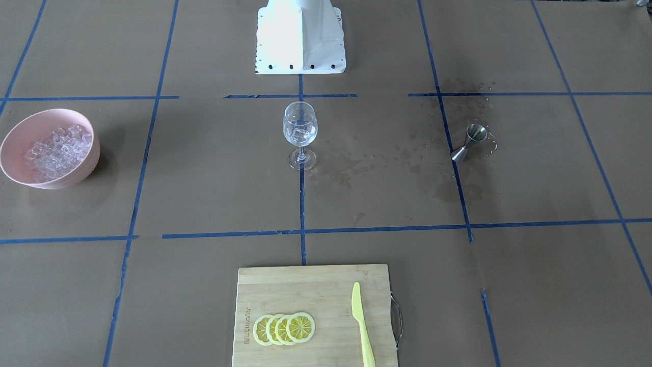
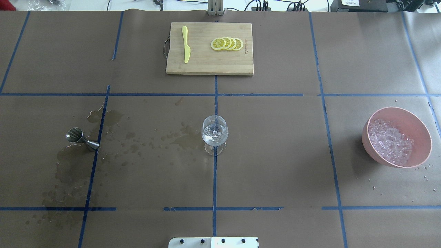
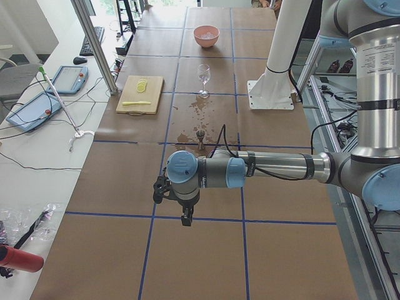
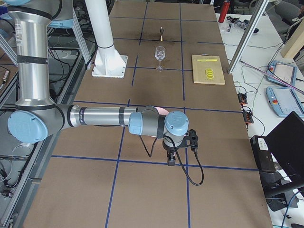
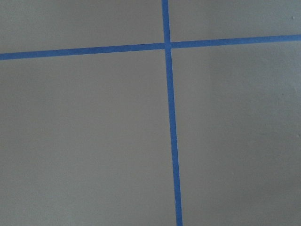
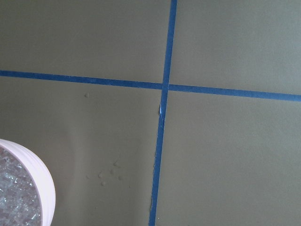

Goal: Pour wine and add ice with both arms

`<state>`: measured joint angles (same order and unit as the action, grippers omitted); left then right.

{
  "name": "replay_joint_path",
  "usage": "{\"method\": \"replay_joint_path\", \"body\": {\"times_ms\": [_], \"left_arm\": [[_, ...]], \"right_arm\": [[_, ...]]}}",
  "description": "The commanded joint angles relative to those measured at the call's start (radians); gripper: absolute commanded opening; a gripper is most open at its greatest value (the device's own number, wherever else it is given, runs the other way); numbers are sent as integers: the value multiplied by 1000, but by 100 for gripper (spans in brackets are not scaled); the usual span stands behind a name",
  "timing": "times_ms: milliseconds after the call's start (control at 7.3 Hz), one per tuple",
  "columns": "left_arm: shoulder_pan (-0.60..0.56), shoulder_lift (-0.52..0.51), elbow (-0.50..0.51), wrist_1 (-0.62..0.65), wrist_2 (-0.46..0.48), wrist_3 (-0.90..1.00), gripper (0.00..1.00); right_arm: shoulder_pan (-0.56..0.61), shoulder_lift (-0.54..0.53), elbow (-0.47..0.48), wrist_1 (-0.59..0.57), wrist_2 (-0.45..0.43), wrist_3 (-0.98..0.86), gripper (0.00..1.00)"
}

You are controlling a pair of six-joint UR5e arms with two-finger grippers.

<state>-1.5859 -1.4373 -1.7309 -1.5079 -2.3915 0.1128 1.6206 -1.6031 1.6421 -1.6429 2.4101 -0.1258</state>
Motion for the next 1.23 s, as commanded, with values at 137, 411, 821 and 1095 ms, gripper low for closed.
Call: {"method": "replay_joint_path", "body": {"times_ms": [137, 411, 821, 1095], "left_arm": [[0, 0, -1, 0, 0, 1, 100], [0, 0, -1, 0, 0, 1, 100], [-2, 0, -2, 0, 0, 1, 100], [-2, 0, -2, 0, 0, 1, 100]], "right_arm": [[-1, -6, -40, 51, 0, 74, 100], [-1, -8, -63, 98, -2, 75, 100], [-1, -6, -68, 98, -2, 145, 100], [-1, -3, -65, 101, 0, 212, 100]]}}
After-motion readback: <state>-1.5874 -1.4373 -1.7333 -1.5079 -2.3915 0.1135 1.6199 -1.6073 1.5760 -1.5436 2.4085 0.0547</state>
